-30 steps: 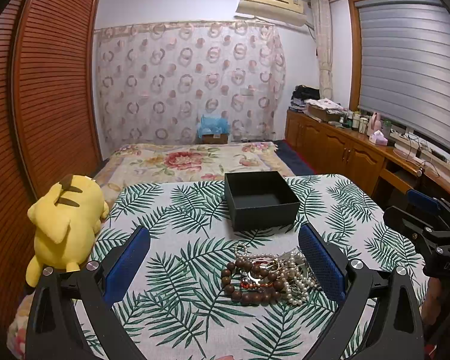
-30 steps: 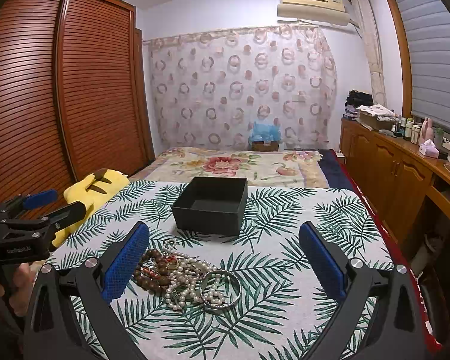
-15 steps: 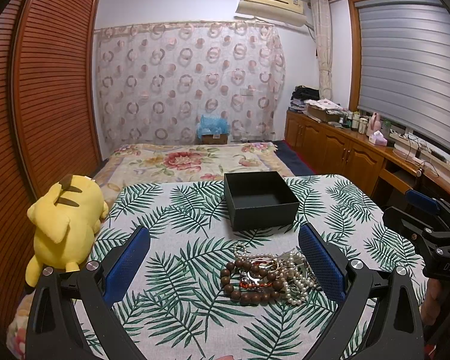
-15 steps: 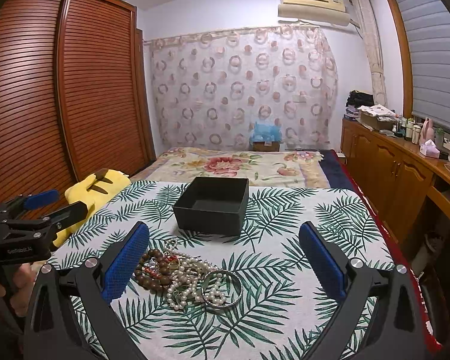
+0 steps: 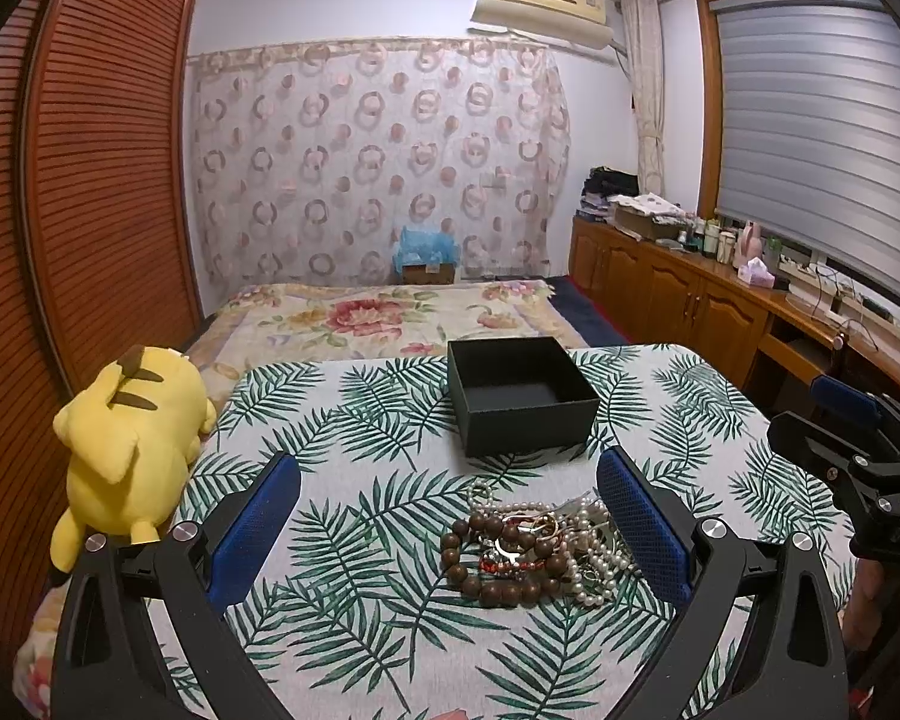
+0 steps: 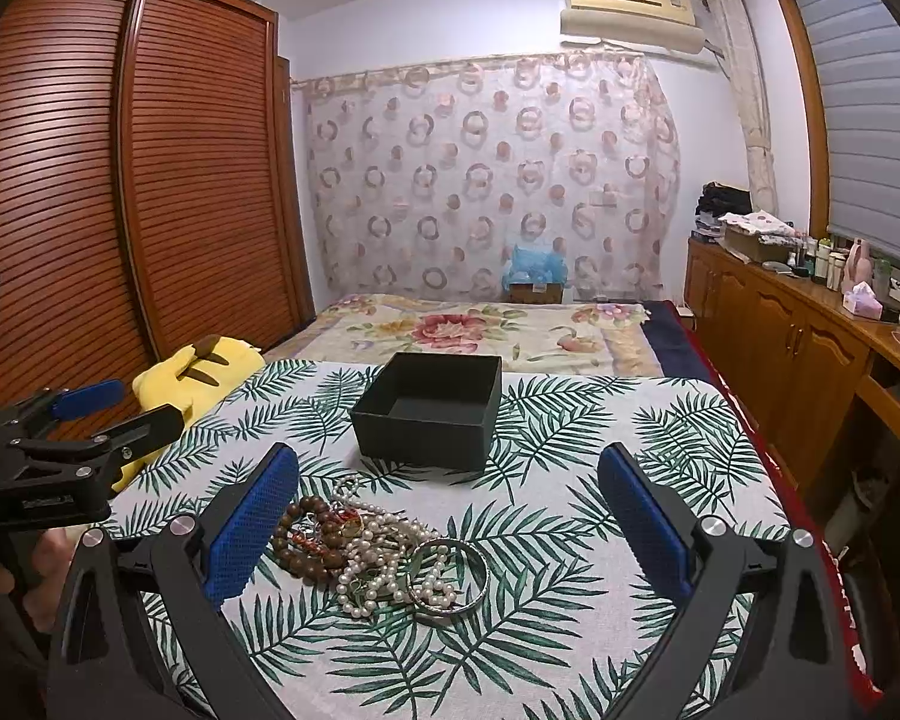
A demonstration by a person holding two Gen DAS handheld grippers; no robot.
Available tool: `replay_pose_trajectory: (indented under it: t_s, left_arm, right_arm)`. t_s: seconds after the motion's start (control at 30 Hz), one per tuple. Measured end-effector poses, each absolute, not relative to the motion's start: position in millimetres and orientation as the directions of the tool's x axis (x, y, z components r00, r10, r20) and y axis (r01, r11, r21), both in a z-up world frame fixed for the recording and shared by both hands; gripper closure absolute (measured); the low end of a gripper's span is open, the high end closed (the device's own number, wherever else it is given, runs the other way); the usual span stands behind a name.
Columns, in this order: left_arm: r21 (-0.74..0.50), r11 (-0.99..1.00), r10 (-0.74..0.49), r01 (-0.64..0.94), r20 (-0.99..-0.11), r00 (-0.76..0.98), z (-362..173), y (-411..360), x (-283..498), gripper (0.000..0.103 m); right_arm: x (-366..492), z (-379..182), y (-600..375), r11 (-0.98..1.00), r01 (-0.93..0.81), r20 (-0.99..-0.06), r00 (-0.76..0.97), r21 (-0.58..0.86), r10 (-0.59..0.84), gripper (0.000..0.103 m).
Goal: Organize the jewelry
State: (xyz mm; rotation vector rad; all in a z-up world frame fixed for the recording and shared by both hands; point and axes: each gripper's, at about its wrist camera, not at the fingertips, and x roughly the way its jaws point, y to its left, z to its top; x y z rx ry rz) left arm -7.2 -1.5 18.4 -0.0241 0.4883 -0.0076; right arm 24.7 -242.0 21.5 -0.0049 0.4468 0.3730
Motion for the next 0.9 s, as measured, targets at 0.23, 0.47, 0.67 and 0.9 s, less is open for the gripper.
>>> replay_pose_trajectory:
  t_s: [0.23, 0.47, 0.67, 0.9]
  left_arm:
    - [-0.028, 1.0, -0.016, 0.003, -0.49, 0.872, 7, 1, -4, 0.007]
    - [-0.026, 1.0, -0.013, -0.002, -0.554, 0.832, -14, 10, 10, 0.007]
    - [0.005, 1.0, -0.007, 0.013, -0.641, 0.768, -37, 19, 24, 0.007]
    - [0.023, 0.998, -0.02, 0.05, -0.688, 0.726, -56, 27, 30, 0.007]
  right_arm:
    - [26, 10, -238, 0.931, -0.358, -0.443, 0.825, 0.072, 0.351, 0.002]
    - [39, -13, -239, 0.934, -0.356, -0.477, 0.814, 0.041, 0.331, 0.002]
    - [58, -39, -238, 0.927, -0.376, -0.547, 0.776, -0.002, 0.314, 0.002]
    - [68, -65, -240, 0.908, -0.418, -0.603, 0.731, -0.028, 0.318, 0.002]
